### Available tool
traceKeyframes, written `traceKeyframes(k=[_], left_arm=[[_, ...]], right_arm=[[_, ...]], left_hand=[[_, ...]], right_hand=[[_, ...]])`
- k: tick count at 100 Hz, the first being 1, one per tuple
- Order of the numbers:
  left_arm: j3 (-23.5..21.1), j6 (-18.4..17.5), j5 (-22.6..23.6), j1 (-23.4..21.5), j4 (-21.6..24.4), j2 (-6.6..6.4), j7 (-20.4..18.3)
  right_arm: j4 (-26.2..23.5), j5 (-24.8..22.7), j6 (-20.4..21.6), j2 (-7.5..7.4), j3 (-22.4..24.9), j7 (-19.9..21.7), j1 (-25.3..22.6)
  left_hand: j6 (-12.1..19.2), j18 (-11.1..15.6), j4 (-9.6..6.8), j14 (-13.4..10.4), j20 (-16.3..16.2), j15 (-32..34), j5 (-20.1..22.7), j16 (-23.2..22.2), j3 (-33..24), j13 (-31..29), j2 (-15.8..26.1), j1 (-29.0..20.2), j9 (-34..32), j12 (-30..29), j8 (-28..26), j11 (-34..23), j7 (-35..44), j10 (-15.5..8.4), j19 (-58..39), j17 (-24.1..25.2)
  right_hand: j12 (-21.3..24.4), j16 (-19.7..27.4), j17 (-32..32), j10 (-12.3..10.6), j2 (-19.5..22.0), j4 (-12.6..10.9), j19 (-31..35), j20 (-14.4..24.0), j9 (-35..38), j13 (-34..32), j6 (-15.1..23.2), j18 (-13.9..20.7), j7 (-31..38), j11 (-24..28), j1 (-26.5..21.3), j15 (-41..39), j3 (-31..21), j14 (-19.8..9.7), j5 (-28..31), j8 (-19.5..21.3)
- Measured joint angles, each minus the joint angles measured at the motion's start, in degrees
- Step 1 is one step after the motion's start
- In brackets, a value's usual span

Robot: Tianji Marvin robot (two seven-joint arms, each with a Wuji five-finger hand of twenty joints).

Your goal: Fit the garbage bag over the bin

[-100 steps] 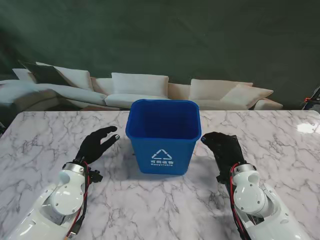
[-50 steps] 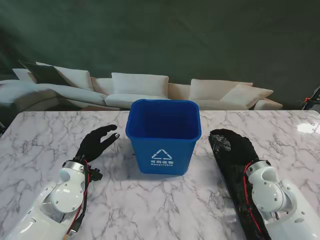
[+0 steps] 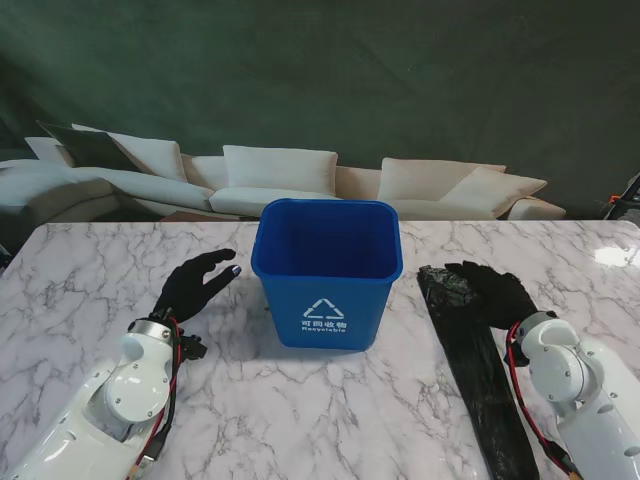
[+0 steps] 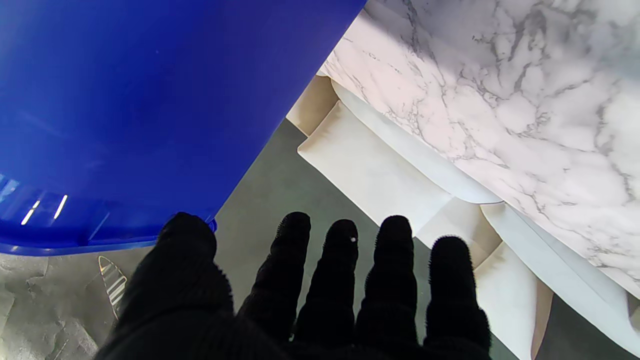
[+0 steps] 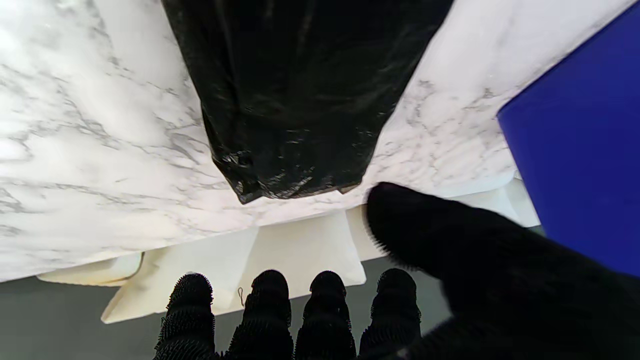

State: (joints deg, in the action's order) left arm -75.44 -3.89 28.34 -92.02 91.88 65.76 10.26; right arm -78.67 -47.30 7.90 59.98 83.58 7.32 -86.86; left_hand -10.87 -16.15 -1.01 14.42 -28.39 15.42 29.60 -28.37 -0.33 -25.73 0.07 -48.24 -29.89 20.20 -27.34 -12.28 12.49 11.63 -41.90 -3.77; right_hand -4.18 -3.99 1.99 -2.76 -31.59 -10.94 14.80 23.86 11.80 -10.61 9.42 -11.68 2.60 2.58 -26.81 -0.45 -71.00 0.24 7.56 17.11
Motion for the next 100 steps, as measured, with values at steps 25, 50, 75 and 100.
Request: traceKeyframes(k=[25, 50, 75, 100], left_arm=[[0.1, 0.0, 0.1, 0.0, -0.2, 0.0, -0.1], [0.1, 0.1, 0.3, 0.0, -0.2, 0.0, 0.0], [0.0, 0.1, 0.5, 0.0, -0.3, -0.02, -0.1], [0.4, 0.2, 0.3, 0.3, -0.6, -0.07, -0.4]], right_arm=[[5.8, -5.2, -2.0, -1.28, -4.8, 2.9, 5.5], [11.2, -4.5, -2.9, -1.88, -9.7, 3.4, 10.1], [14.5, -6.6, -4.3, -1.93, -13.2, -0.8, 12.1], [18.1, -7.4, -5.4, -1.94, -17.0, -2.6, 13.9]], left_hand=[[0.0, 0.0, 0.0, 0.0, 0.0, 0.0, 0.0, 0.0, 0.0, 0.0, 0.0, 0.0, 0.0, 0.0, 0.0, 0.0, 0.0, 0.0, 0.0, 0.0], [0.0, 0.0, 0.0, 0.0, 0.0, 0.0, 0.0, 0.0, 0.0, 0.0, 0.0, 0.0, 0.0, 0.0, 0.0, 0.0, 0.0, 0.0, 0.0, 0.0], [0.0, 0.0, 0.0, 0.0, 0.0, 0.0, 0.0, -0.1, 0.0, 0.0, 0.0, 0.0, 0.0, 0.0, 0.0, 0.0, 0.0, 0.0, 0.0, 0.0], [0.0, 0.0, 0.0, 0.0, 0.0, 0.0, 0.0, -0.6, 0.0, 0.0, 0.0, 0.0, 0.0, 0.0, 0.0, 0.0, 0.0, 0.0, 0.0, 0.0]], right_hand=[[3.7, 0.0, 0.6, 1.4, 0.0, 13.0, -3.0, 0.4, 0.0, 0.7, 2.0, -0.8, -2.8, -3.5, 11.0, 0.0, 30.9, 0.6, 0.0, 1.0], [3.7, 0.5, 0.0, 2.7, -1.7, 14.5, -3.8, 0.1, 0.0, 0.6, 2.0, -1.3, -3.4, -3.5, 16.1, 0.0, 29.9, 0.9, 0.0, 0.1], [3.7, 0.6, -0.7, 1.9, -1.7, 14.6, -5.0, -0.6, 0.1, 0.6, -0.1, -1.3, -4.1, -3.5, 16.0, 0.0, 30.0, 0.9, 0.0, -3.6], [3.7, 1.9, -1.9, 1.5, -1.7, 14.8, -5.8, -2.6, 2.6, -0.3, -4.5, -1.7, 0.0, -3.5, 16.0, 0.1, 30.6, 0.9, 0.6, 7.6]])
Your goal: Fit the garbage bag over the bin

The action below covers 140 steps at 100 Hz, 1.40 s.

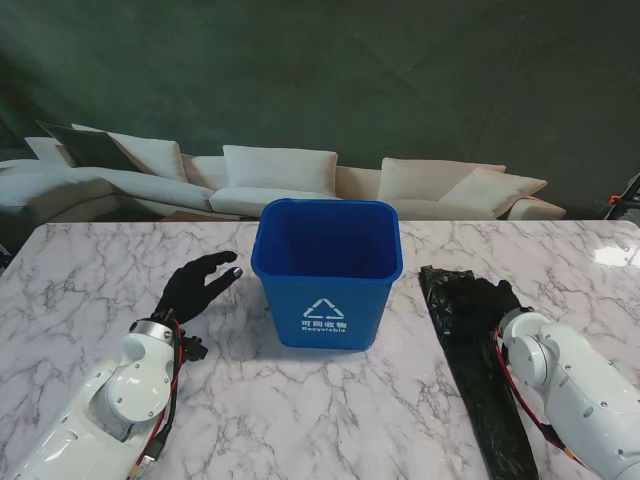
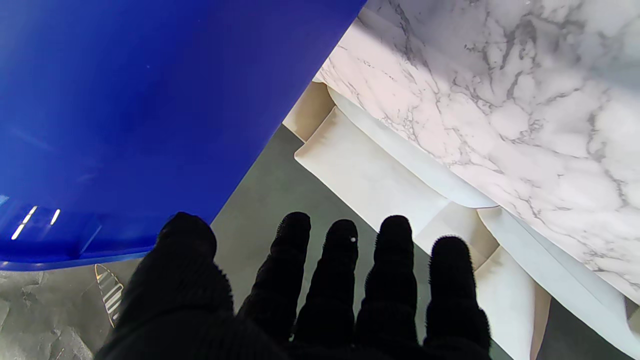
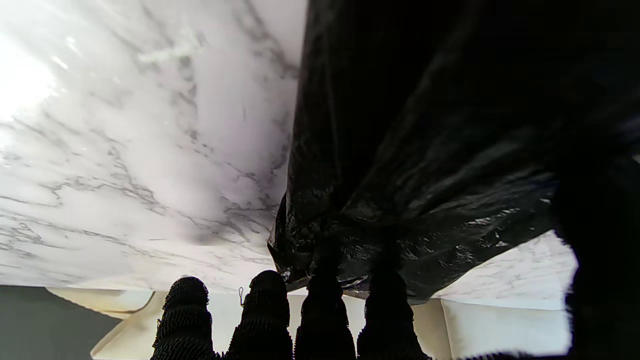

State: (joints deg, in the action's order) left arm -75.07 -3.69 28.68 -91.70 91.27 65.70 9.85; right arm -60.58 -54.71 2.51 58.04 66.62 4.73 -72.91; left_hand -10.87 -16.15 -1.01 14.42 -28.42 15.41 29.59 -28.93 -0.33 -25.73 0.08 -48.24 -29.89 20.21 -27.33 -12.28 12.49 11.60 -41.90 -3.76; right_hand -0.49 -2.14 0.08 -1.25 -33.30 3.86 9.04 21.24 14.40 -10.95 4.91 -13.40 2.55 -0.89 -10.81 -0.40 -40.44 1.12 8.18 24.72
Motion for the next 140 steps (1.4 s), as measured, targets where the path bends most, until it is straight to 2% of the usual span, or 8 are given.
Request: traceKeyframes(k=[11, 29, 47, 58, 68, 92, 120, 140], left_arm=[[0.0, 0.0, 0.0, 0.1, 0.0, -0.02, -0.2], [0.3, 0.2, 0.0, 0.2, -0.1, -0.09, -0.6], [0.5, 0.2, 0.0, 0.3, -0.2, -0.15, -0.7], [0.6, 0.2, 0.0, 0.4, -0.3, -0.16, -0.7], [0.6, 0.2, 0.0, 0.4, -0.4, -0.16, -0.7], [0.9, 0.2, 0.0, 0.6, -0.5, -0.18, -0.7], [0.9, 0.2, 0.0, 0.6, -0.5, -0.18, -0.8], [1.0, 0.2, 0.0, 0.6, -0.5, -0.18, -0.7]], right_arm=[[1.6, 0.1, 0.1, 0.07, -1.0, -3.1, 0.5], [2.5, 0.7, 0.9, 0.34, -1.1, -5.5, 0.6], [3.5, 2.1, 1.9, 0.84, -1.4, -9.3, 0.7], [3.8, 3.1, 2.6, 1.43, -0.8, -10.9, 0.4], [4.1, 3.3, 3.3, 1.81, -0.5, -13.6, 0.1], [5.5, 3.0, 5.3, 2.5, -0.2, -20.0, 0.1], [4.7, 2.5, 5.4, 3.56, 2.5, -27.7, -0.9], [-4.6, 3.0, 5.7, 4.79, 8.7, -27.8, -4.9]], left_hand=[[0.0, 0.0, 0.0, 0.0, 0.0, 0.0, 0.0, 0.0, 0.0, 0.0, 0.0, 0.0, 0.0, 0.0, 0.0, 0.0, 0.0, 0.0, 0.0, 0.0], [0.0, 0.0, 0.0, 0.0, 0.0, 0.0, 0.0, 0.0, 0.0, 0.0, 0.0, 0.0, 0.0, 0.0, 0.0, 0.0, 0.0, 0.0, 0.0, 0.0], [0.0, 0.0, 0.0, 0.0, 0.0, 0.0, 0.0, 0.0, 0.0, 0.0, 0.0, 0.0, 0.0, 0.0, 0.0, 0.0, 0.0, 0.0, 0.0, 0.0], [0.0, 0.0, 0.0, 0.0, 0.0, 0.0, 0.0, 0.0, 0.0, 0.0, 0.0, 0.0, 0.0, 0.0, 0.0, 0.0, 0.0, 0.0, 0.0, 0.0], [0.0, 0.0, 0.0, 0.0, 0.0, 0.0, 0.0, 0.0, 0.0, 0.0, 0.0, 0.0, 0.0, 0.0, 0.0, 0.0, 0.0, -0.1, 0.0, 0.0], [0.0, 0.0, 0.0, 0.1, 0.0, 0.0, 0.0, 0.0, 0.0, 0.0, 0.0, 0.0, 0.0, 0.0, 0.0, 0.0, 0.0, -0.3, 0.0, 0.0], [0.0, 0.0, 0.0, 0.2, 0.0, 0.0, 0.0, 0.0, 0.0, 0.0, 0.0, 0.0, 0.0, 0.0, 0.0, 0.0, 0.0, -0.3, 0.0, 0.0], [0.0, 0.0, 0.0, 0.2, -0.1, 0.0, 0.0, 0.0, 0.0, 0.0, 0.0, 0.0, 0.0, 0.0, 0.0, 0.0, 0.0, -0.3, 0.0, 0.0]], right_hand=[[0.0, 0.0, -1.2, -1.2, 0.0, 0.4, 0.2, -1.7, 3.6, -2.2, -1.4, -0.1, 13.7, 0.0, -1.7, 0.0, 1.7, -0.6, 0.0, 8.6], [-1.6, 0.0, -1.8, -2.5, 0.0, 1.7, 12.1, -11.7, 9.5, -7.2, 0.8, -0.2, 32.7, 0.2, -5.8, 0.0, 6.6, -1.2, -1.1, 9.9], [-15.2, -2.8, -1.7, -3.9, 0.0, 2.4, 23.0, -17.1, 7.7, -12.5, 10.1, -0.9, 48.7, 27.6, -12.9, -2.1, 9.2, -1.4, 2.3, 15.9], [-18.3, -7.6, -1.8, -4.1, 0.0, 2.6, 28.9, -17.5, 11.0, -16.8, 13.2, -1.0, 53.3, 35.3, -14.2, -8.3, -5.1, -1.2, 6.8, 17.9], [-23.2, -12.5, -2.9, -3.1, 0.0, 8.8, 32.8, -17.4, 15.5, -20.6, 16.5, -1.5, 58.6, 41.2, -17.3, -14.0, -10.4, -1.0, 12.2, 15.0], [-42.5, -26.7, -11.6, -3.9, 1.7, 9.7, 46.9, -4.6, 30.7, -32.6, 20.9, -2.0, 61.6, 53.9, -26.5, -35.4, -9.8, -2.5, 23.1, 12.7], [-43.9, -31.5, -19.7, -3.0, 2.7, 9.9, 57.3, 3.5, 35.1, -37.4, 20.9, -2.3, 61.6, 56.7, -29.3, -46.0, -9.7, -1.9, 24.9, 12.1], [-43.2, -32.3, -22.4, -1.7, 3.2, 9.9, 60.3, 5.2, 35.1, -37.9, 20.9, -1.5, 61.6, 59.0, -29.9, -50.0, -9.7, -0.5, 25.1, 12.3]])
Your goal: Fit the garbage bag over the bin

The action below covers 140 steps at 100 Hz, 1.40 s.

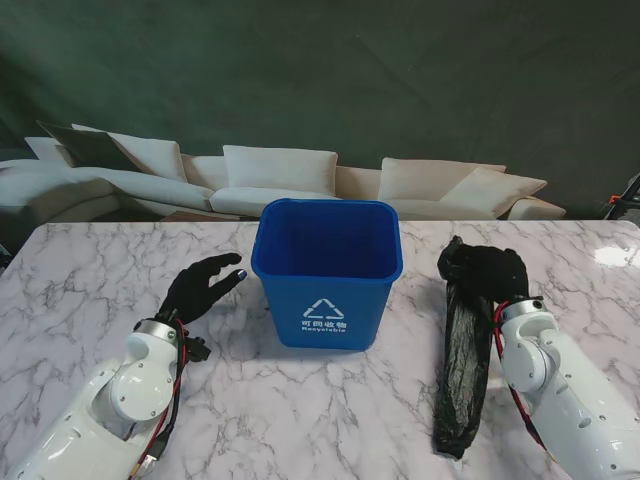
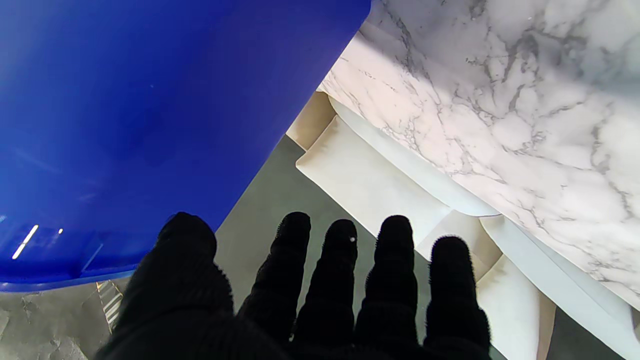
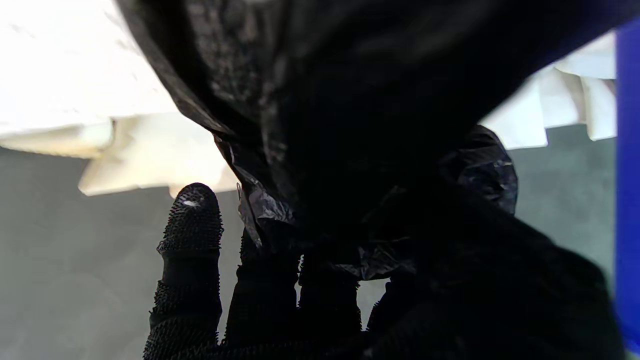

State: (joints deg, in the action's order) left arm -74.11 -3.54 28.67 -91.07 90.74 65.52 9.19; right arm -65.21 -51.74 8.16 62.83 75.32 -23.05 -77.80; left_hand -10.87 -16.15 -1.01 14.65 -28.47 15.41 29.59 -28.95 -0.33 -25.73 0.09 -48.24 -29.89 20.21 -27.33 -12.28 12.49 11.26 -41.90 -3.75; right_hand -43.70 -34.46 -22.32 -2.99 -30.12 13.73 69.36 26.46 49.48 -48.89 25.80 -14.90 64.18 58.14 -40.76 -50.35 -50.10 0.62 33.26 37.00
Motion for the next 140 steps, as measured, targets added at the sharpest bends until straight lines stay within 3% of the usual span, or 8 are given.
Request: traceKeyframes(k=[11, 58, 113, 140], left_arm=[[0.0, 0.0, 0.0, 0.0, 0.0, 0.01, 0.1], [0.0, -0.1, -0.1, 0.0, 0.0, 0.03, 0.1], [-0.1, -0.2, -0.3, 0.0, -0.1, 0.02, 0.0], [0.1, -0.2, -0.3, 0.1, -0.1, 0.0, -0.1]], right_arm=[[-3.5, -4.2, 2.6, 0.38, 3.6, -1.7, -1.2], [-19.8, -2.0, 10.6, 0.58, 13.9, 0.9, -2.2], [-27.7, 1.9, 14.6, 1.27, 12.3, 1.5, 3.9], [-29.7, 1.0, 16.1, 1.29, 9.9, 2.1, 8.1]], left_hand=[[0.0, 0.0, 0.0, 0.0, 0.0, 0.0, 0.0, 0.0, 0.0, 0.0, 0.0, 0.0, 0.0, 0.0, 0.0, 0.0, 0.0, 0.0, 0.0, 0.0], [0.0, 0.0, 0.0, 0.0, 0.0, 0.0, 0.0, 0.0, 0.0, 0.0, 0.0, 0.0, 0.0, 0.0, 0.0, 0.0, 0.0, 0.0, 0.0, 0.0], [0.0, 0.0, 0.0, 0.1, 0.0, 0.0, 0.0, 0.0, 0.0, 0.0, 0.6, 0.0, 0.0, 0.0, 0.0, 0.0, 0.0, 0.0, 0.0, 0.0], [0.0, 0.0, 0.0, 0.1, 0.0, 0.0, 0.0, 0.0, 0.0, 0.0, 0.6, 0.0, 0.0, 0.0, 0.0, 0.0, 0.0, 0.0, 0.0, 0.0]], right_hand=[[0.1, 0.0, -0.2, 0.0, 0.0, 0.0, 0.3, 0.0, 0.1, 0.0, 0.0, 0.6, 0.0, 0.2, 0.0, -0.1, 0.0, 0.0, 0.0, 0.1], [0.6, 0.0, -0.4, 0.0, 0.2, 0.0, 0.5, 0.7, -0.8, 0.0, 0.5, 0.6, 0.5, 0.9, 0.0, -0.1, 0.0, 0.0, -0.1, 0.7], [0.7, 0.1, -0.8, -0.6, 0.6, 0.0, 1.0, 1.0, -0.9, 0.0, 1.3, 0.6, 0.6, 1.4, 0.0, -0.1, 0.6, 0.0, -0.3, 0.7], [0.8, 0.2, -0.9, -0.7, 0.6, 0.0, 1.0, 1.3, -0.9, -0.2, 1.4, 0.6, 0.6, 1.5, 0.0, 0.0, 0.7, 0.0, -0.3, 0.7]])
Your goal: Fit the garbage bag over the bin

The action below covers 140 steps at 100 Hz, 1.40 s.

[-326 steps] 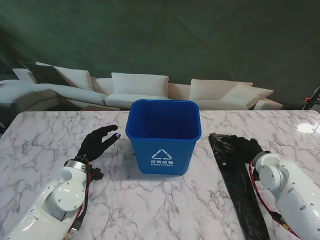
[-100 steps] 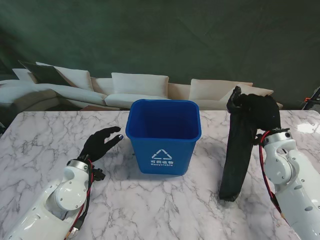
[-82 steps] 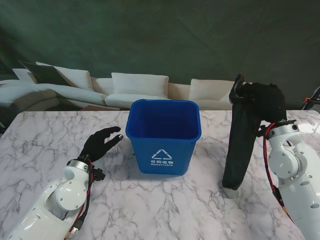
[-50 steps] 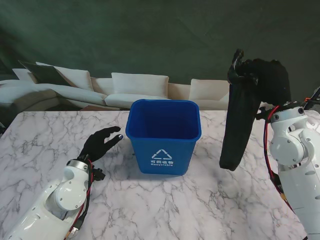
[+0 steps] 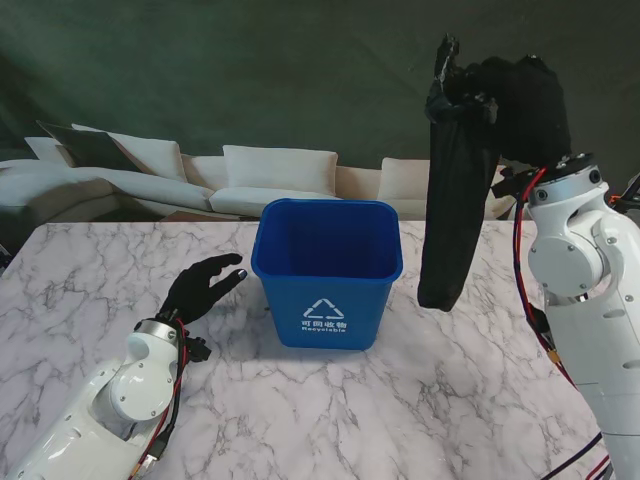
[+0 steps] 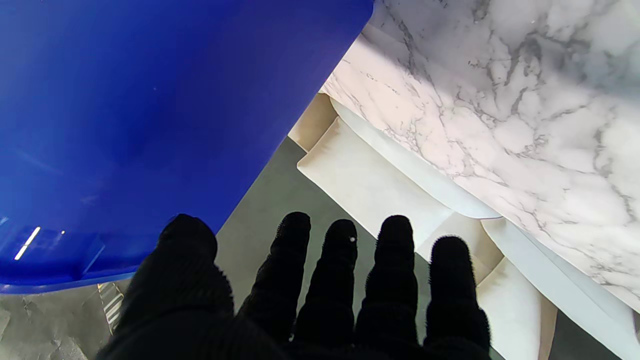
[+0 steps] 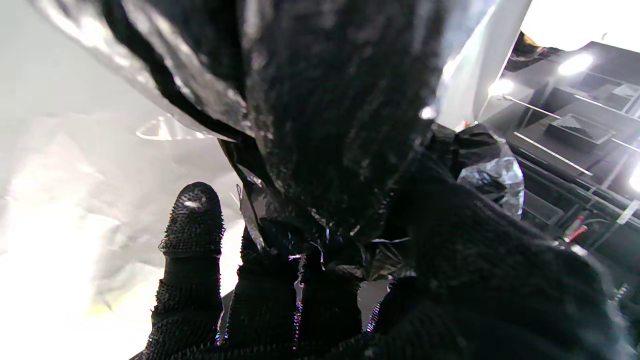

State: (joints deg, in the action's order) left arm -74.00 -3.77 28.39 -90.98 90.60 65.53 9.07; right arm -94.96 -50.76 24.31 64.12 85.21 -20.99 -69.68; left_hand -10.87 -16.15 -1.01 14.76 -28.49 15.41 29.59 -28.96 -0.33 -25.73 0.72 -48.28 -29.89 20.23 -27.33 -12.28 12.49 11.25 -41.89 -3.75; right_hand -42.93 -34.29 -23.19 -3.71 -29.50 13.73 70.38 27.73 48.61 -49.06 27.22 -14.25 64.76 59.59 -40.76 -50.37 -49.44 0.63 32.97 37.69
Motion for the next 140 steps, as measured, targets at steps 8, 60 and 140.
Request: traceKeyframes(k=[8, 60, 140], left_arm=[[0.0, 0.0, 0.0, 0.0, 0.0, 0.0, 0.0], [0.5, 0.0, 0.1, 0.3, -0.3, -0.03, -0.2], [0.3, -0.1, 0.1, 0.2, -0.3, -0.03, -0.2]], right_arm=[[-1.0, 1.3, -0.1, 0.11, -0.7, 0.7, 1.5], [-5.0, 5.6, -2.1, 0.83, -4.8, 3.3, 9.8], [3.3, 13.5, -10.4, 5.77, -22.8, -5.6, 18.6]], left_hand=[[0.0, 0.0, 0.0, 0.0, 0.0, 0.0, 0.0, 0.0, 0.0, 0.0, 0.0, 0.0, 0.0, 0.0, 0.0, 0.0, 0.0, 0.0, 0.0, 0.0], [0.0, 0.0, 0.0, 0.0, 0.0, 0.0, 0.0, 0.0, 0.0, 0.0, 0.0, 0.0, 0.0, 0.0, 0.0, 0.0, 0.0, 0.0, 0.0, 0.0], [0.0, 0.0, 0.0, 0.0, 0.0, 0.0, 0.0, 0.0, 0.0, 0.0, 0.0, 0.0, 0.0, 0.0, 0.0, 0.0, 0.0, 0.0, 0.0, 0.0]], right_hand=[[0.0, 0.0, 0.0, -0.2, 0.0, 0.0, 0.0, 0.0, 0.0, 0.0, 0.6, 0.0, 0.0, 0.0, 0.0, 0.1, 0.1, -0.1, 0.0, 0.0], [0.1, 0.6, 0.0, -0.9, 0.6, 0.0, 0.0, 0.0, 0.0, -1.0, 1.3, 0.0, 0.1, 0.0, 0.0, 1.2, 0.3, -0.6, -0.4, 0.0], [0.6, 0.9, 0.3, -1.4, 1.3, 0.0, 0.1, 0.0, 0.0, -1.0, 1.4, 0.0, 0.1, 0.0, 0.0, 1.9, 0.8, -0.9, -0.9, 0.0]])
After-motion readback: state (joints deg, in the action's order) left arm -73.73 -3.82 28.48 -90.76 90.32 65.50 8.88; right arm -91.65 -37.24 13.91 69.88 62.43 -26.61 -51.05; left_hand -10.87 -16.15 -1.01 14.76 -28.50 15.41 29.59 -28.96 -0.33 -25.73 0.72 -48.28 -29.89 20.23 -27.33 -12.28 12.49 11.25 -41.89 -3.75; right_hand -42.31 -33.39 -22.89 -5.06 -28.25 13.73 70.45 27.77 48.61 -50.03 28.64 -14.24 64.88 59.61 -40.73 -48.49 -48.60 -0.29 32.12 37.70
